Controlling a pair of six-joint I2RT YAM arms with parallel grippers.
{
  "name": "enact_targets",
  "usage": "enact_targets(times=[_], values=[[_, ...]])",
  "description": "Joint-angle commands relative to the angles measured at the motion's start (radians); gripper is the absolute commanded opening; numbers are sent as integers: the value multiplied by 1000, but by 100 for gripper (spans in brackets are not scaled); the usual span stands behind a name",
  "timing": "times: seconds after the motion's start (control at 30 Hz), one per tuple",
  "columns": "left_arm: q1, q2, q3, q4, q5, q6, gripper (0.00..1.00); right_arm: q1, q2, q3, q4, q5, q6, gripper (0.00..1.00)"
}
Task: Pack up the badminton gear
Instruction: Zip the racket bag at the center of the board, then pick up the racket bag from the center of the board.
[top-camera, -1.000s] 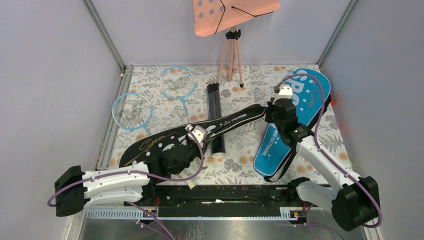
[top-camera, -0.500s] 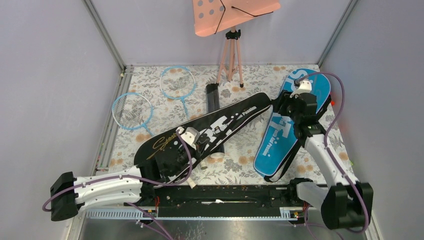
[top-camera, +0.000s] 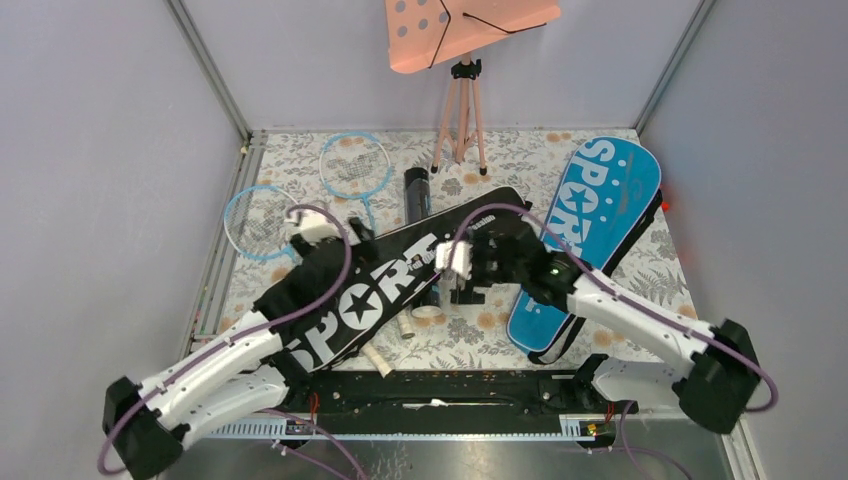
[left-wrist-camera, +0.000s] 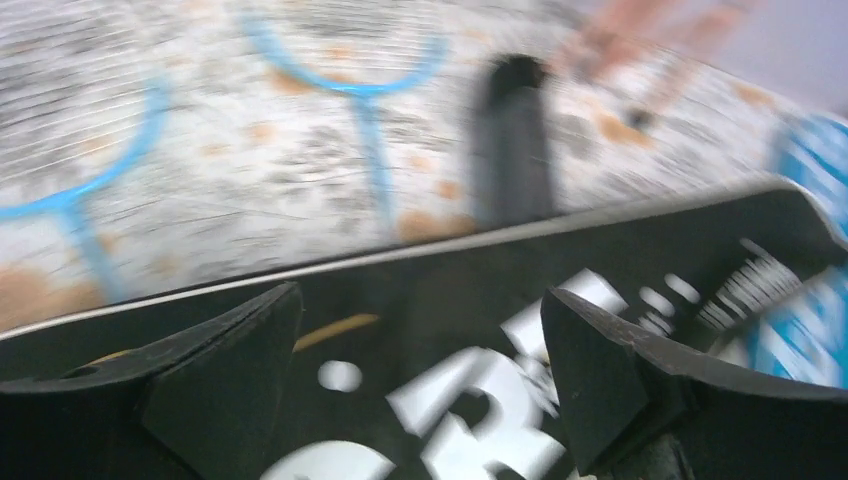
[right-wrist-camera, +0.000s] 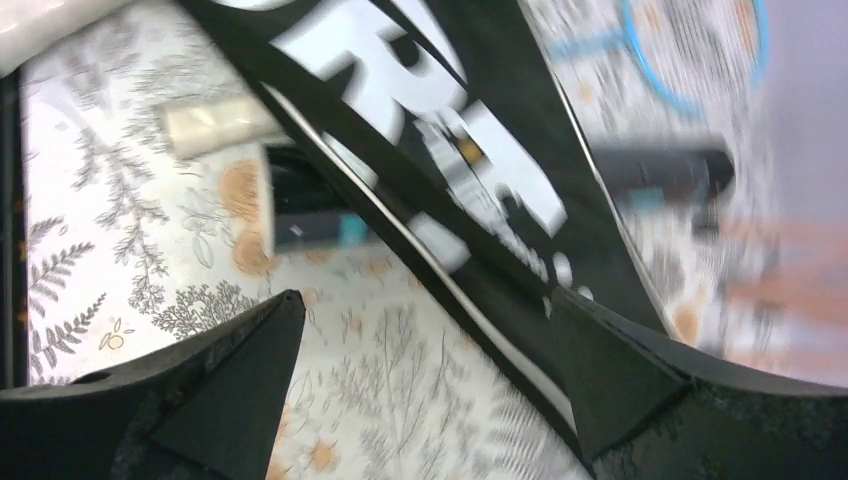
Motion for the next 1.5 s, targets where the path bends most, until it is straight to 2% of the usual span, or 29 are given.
enact_targets(times=[0.0, 0.07, 0.13, 0.23, 0.33, 0.4, 0.5, 0.57, 0.63, 0.73, 0.87, 0.93, 1.0, 1.13, 1.17, 1.33, 1.47], values=[[293, -21, 6, -250, 102, -244, 99, 164, 142, 185, -189, -114, -566, 100], [411, -20, -31, -207, 193, -246, 99, 221, 222, 289, -239, -119, -688, 99], [514, 6, -67, -143, 346, -232, 99, 283, 317, 387, -362, -96, -812, 100], [616, 88, -85, -118, 516, -230, 99, 367, 411, 387, -414, -34, -932, 100], [638, 179, -91, -90, 581, -219, 99, 406, 432, 240, -183, 9, -993, 100], [641, 229, -98, -55, 601, -214, 99, 420, 449, 178, -54, 12, -971, 100], [647, 310, -97, -27, 637, -198, 99, 424, 500, 178, 109, 9, -837, 99], [649, 345, -93, -21, 662, -181, 99, 424, 546, 168, 302, 42, -774, 99], [650, 367, -94, -15, 682, -162, 99, 424, 600, 150, 446, 83, -776, 100], [650, 385, -99, -13, 686, -149, 99, 428, 660, 140, 584, 120, -765, 100], [650, 393, -122, 16, 736, -136, 99, 430, 686, 149, 655, 144, -698, 98], [650, 394, -129, 19, 753, -132, 98, 430, 697, 157, 690, 173, -683, 92], [650, 388, -135, 22, 764, -127, 98, 431, 710, 158, 735, 213, -684, 80], [650, 337, -132, 30, 802, -115, 99, 431, 715, 125, 870, 277, -685, 30], [650, 313, -125, 23, 807, -111, 99, 430, 709, 116, 899, 292, -683, 22], [650, 129, -25, -63, 746, -71, 99, 430, 620, 110, 916, 401, -679, 1], [649, 20, 152, -184, 604, -33, 99, 426, 496, 125, 902, 509, -652, 0]])
